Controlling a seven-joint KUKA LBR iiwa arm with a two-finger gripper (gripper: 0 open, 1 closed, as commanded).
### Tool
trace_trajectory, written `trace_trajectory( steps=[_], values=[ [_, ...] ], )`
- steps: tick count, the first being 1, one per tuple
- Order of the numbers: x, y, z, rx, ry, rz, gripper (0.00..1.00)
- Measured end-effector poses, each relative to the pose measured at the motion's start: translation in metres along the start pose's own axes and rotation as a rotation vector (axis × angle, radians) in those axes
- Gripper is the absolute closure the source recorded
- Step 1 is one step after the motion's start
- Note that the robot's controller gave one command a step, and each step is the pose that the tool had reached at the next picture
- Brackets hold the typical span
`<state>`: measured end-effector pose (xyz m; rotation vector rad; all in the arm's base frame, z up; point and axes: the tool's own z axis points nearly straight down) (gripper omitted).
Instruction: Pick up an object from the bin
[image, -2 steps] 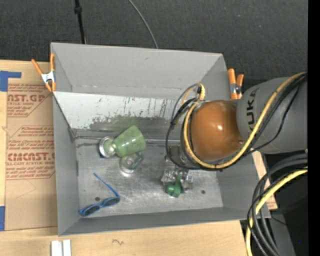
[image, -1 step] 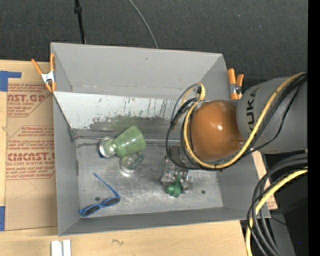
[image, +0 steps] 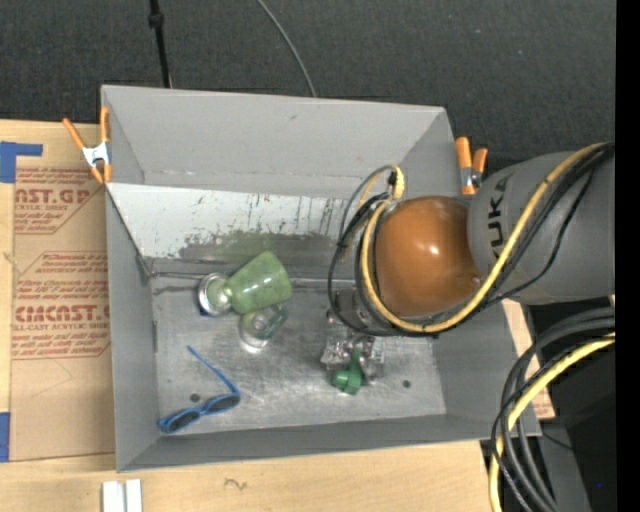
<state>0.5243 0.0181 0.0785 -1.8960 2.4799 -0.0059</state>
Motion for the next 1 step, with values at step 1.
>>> trace_trajectory(
  steps=[1],
  values=[
    [0.0081,0.0031,-0.0038,0.002,-0.001,-0.023,1.00]
  ],
)
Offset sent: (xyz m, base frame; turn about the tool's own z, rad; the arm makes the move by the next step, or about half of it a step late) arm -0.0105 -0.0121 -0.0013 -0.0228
